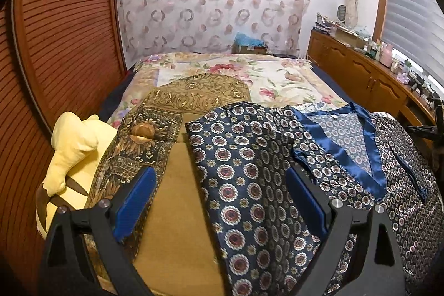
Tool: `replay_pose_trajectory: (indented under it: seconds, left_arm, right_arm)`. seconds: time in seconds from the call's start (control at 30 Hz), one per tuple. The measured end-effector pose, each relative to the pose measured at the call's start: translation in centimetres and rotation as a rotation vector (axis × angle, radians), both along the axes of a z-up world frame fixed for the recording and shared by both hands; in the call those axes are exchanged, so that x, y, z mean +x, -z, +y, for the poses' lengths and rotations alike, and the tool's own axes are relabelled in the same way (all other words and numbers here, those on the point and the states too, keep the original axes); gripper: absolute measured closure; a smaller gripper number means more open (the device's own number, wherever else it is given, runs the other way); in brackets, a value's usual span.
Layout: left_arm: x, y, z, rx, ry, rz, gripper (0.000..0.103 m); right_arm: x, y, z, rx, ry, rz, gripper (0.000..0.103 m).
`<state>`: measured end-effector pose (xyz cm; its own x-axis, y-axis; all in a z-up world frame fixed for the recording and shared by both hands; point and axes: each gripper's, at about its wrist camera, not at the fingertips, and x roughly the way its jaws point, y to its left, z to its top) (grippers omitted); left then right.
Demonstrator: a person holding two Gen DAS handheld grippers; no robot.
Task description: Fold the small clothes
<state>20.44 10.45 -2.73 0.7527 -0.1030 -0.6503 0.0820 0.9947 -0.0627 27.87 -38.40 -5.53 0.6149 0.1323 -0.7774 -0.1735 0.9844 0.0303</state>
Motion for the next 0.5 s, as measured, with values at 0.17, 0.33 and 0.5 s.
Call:
replay_pose_trajectory:
  seconds: [0.17,0.33,0.5]
  left_arm:
    - [0.8,0.2,0.5,-0.012,0.012,0.007,0.014]
    - [2.0,0.2,1.0,-0.035,0.030,0.024,0.039]
    - [3.3,0.5,1.4,-0.043,0.022,0.049,0.045]
  right_arm:
    - [0.6,-0.3,0.1,0.018,0.011,0.004,0.084]
    - [1.0,-0.6,1.1,0.040,-0.007,-0.006,0.059]
    - [1.8,0.8,1.9,0.019,-0.015,0.030,0.058]
